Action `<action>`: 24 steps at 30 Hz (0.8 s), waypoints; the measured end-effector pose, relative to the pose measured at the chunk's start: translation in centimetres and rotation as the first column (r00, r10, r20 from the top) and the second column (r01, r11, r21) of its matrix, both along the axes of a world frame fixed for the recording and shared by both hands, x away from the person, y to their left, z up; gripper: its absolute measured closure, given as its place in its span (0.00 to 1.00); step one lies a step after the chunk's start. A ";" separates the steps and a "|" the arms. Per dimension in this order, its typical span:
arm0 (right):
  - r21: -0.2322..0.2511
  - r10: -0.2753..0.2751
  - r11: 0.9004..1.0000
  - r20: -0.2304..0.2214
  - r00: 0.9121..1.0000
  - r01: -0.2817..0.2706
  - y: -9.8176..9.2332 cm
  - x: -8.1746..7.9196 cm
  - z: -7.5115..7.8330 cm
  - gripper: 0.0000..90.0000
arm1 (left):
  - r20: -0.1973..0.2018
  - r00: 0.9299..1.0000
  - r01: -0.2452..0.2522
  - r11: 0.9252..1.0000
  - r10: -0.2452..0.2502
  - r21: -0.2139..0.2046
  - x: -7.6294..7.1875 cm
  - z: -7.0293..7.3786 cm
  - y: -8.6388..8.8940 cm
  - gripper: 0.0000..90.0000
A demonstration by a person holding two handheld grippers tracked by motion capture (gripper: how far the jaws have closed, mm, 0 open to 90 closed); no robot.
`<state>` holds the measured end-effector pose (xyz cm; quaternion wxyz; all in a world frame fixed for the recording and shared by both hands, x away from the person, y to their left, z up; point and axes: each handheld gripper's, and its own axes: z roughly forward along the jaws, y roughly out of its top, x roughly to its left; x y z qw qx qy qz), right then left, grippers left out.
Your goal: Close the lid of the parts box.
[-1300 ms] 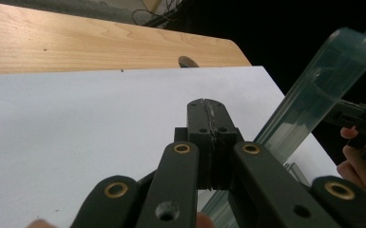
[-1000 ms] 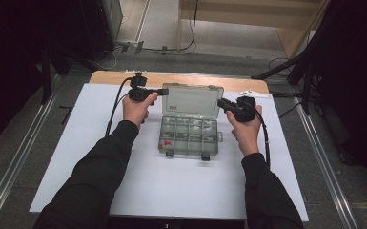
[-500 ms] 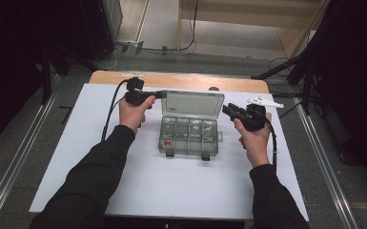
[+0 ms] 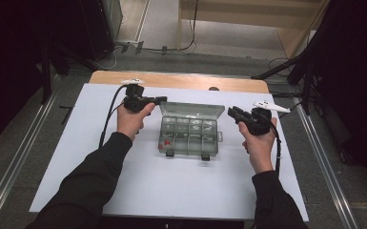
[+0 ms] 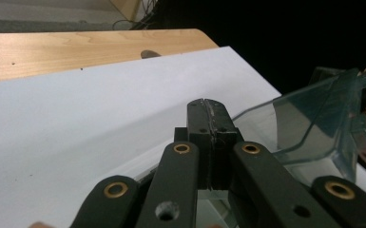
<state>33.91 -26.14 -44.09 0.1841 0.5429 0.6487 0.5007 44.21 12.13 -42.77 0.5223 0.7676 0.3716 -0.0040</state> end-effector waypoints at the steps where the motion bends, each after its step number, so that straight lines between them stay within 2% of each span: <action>1: 0.005 -0.001 1.000 0.003 1.000 0.001 0.0 0.0 0.0 0.85 | 0.007 1.000 0.003 1.000 -0.003 0.012 -0.2 0.1 0.0 1.00; 2: 0.009 -0.002 1.000 0.000 1.000 0.002 0.0 -0.1 0.0 0.87 | 0.018 1.000 0.011 1.000 -0.012 0.026 -0.5 0.2 -0.1 1.00; 5: 0.010 0.006 1.000 -0.005 1.000 -0.006 0.1 -0.2 0.1 0.95 | 0.040 0.999 0.015 0.999 -0.016 0.032 -1.2 0.4 -0.1 1.00; 8: 0.014 0.013 1.000 -0.006 1.000 -0.013 0.4 -0.5 0.1 1.00 | 0.045 0.999 0.019 0.999 -0.021 0.034 -1.8 0.4 0.0 1.00; 14: 0.007 0.031 0.999 0.011 0.999 -0.031 1.2 -1.0 0.3 1.00 | 0.058 0.998 0.020 0.999 -0.022 0.029 -3.1 0.2 0.1 1.00; 19: 0.016 0.041 0.999 0.008 0.999 -0.041 2.0 -1.8 0.4 1.00 | 0.082 0.996 0.024 0.999 -0.028 0.048 -4.4 0.2 0.2 1.00; 24: -0.003 0.058 0.998 0.022 0.998 -0.058 2.8 -2.7 0.2 1.00 | 0.101 0.995 0.016 0.999 -0.021 0.050 -5.6 0.1 0.4 1.00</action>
